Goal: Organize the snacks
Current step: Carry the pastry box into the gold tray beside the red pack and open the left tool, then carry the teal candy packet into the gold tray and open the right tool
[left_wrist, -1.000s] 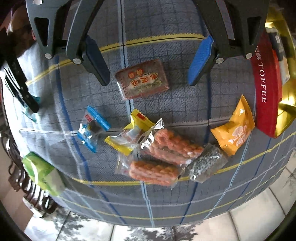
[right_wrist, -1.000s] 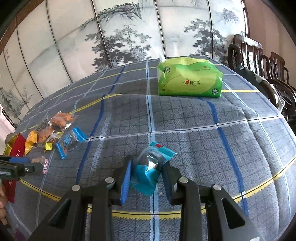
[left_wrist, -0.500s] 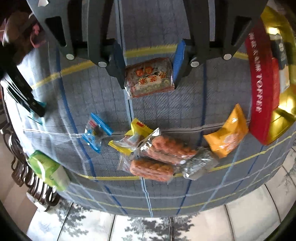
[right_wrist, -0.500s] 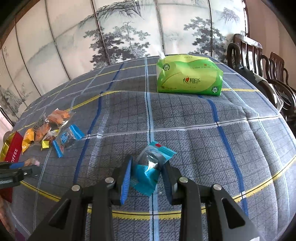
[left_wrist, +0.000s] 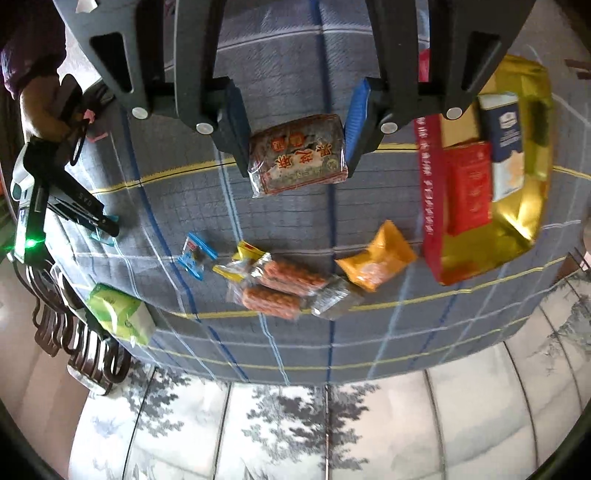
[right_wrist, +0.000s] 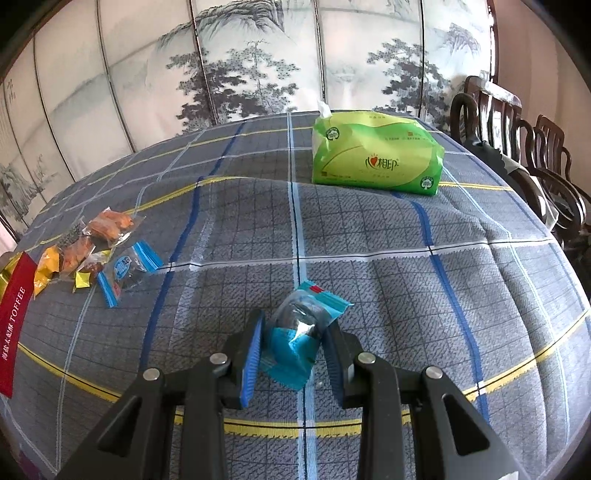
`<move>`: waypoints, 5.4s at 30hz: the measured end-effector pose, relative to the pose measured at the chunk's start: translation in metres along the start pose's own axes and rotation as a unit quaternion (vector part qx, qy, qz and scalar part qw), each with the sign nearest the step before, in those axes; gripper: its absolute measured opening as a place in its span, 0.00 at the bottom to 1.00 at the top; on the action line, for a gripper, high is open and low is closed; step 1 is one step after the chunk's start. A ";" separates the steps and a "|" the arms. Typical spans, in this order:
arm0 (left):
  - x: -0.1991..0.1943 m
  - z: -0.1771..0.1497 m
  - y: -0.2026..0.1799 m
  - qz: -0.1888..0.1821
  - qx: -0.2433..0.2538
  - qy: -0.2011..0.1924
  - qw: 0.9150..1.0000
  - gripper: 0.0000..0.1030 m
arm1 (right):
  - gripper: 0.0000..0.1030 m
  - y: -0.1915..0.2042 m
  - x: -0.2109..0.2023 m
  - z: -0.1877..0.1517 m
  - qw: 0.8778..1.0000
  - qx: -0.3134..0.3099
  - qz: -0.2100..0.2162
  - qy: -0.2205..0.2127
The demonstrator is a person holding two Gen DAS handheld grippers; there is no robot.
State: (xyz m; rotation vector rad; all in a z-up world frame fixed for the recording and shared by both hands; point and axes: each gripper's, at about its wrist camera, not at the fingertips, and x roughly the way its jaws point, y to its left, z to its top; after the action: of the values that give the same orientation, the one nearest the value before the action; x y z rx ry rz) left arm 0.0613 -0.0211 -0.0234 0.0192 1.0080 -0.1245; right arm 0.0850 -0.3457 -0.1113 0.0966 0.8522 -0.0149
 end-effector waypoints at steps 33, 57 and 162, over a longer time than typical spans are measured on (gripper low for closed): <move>-0.017 -0.020 0.116 0.085 -0.092 -0.024 0.992 0.41 | 0.30 0.006 -0.002 -0.003 0.999 -0.019 -0.028 0.000; 0.005 -0.028 0.127 0.096 -0.096 0.001 0.991 0.41 | 0.30 0.006 -0.002 -0.002 0.999 -0.019 -0.028 0.001; -0.049 -0.076 0.235 0.088 -0.173 -0.029 0.981 0.99 | 0.44 0.435 -0.004 0.056 0.920 -0.234 0.309 0.059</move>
State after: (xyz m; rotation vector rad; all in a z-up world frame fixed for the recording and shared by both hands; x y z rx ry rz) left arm -0.0021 0.2229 -0.0323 -0.2118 0.9535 0.2111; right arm 0.1470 0.0821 -0.0375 -0.0877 0.8952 0.7948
